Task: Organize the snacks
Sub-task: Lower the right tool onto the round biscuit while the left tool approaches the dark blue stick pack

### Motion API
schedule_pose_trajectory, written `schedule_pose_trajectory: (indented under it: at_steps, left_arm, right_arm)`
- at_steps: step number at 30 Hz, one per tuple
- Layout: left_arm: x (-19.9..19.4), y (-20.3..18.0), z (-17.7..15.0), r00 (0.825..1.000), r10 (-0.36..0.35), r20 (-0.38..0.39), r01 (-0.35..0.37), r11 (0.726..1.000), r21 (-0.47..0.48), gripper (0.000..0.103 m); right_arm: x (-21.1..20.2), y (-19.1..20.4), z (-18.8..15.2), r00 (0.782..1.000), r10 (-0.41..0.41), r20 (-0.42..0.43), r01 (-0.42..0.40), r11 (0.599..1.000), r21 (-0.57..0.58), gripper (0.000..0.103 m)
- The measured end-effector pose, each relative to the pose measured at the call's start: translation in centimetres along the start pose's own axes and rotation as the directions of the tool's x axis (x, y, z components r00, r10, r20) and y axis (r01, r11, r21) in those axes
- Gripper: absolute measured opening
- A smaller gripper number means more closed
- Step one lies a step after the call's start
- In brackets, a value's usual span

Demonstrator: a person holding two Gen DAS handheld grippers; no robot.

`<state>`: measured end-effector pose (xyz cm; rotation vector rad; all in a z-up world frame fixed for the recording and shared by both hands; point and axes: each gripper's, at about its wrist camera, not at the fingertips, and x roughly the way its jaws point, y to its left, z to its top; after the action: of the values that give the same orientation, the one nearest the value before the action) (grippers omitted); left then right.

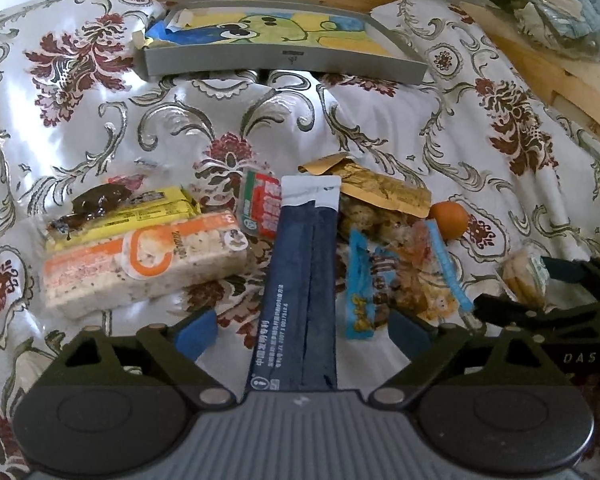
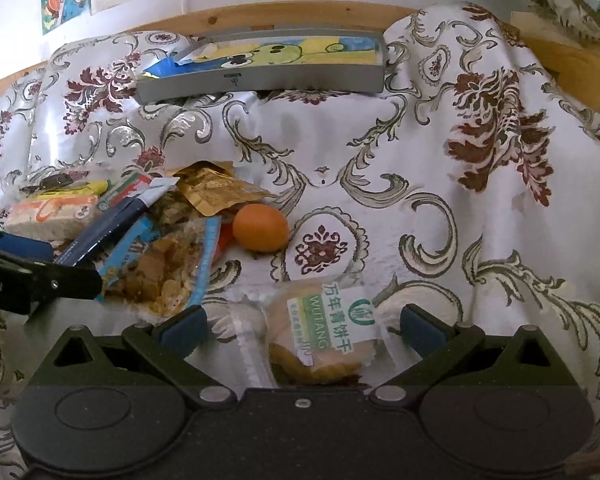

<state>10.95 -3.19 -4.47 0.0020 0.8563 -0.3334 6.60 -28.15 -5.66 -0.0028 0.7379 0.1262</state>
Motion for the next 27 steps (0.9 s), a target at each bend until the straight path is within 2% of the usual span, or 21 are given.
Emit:
schedule_pose_trajectory:
  at_steps: [9,16,21,27]
  left_arm:
    - [0.0,0.2,0.1,0.998,-0.054,-0.013,0.054,0.998,-0.024,0.072]
    - [0.0,0.5,0.0,0.999,-0.048,-0.023,0.047,0.998,-0.05,0.058]
    - [-0.3,0.4,-0.2,0.999,-0.044,-0.029,0.042,0.998,-0.054,0.045]
    - [-0.7,-0.4,-0.4,0.996,-0.088,-0.026,0.086,0.995,-0.047,0.044]
  right_arm:
    - [-0.7,0.0,-0.6,0.998,0.066,0.013,-0.066,0.997,0.049,0.095]
    - [-0.9,0.9,-0.7,0.995,0.101,0.01,-0.101,0.994,0.051,0.083]
    - [-0.9,1.6,-0.8,0.993,0.117,0.005,-0.117,0.992,0.042,0.08]
    - [-1.2,2.9,-1.0,0.986,0.166,-0.001,-0.166,0.986,0.004,0.079]
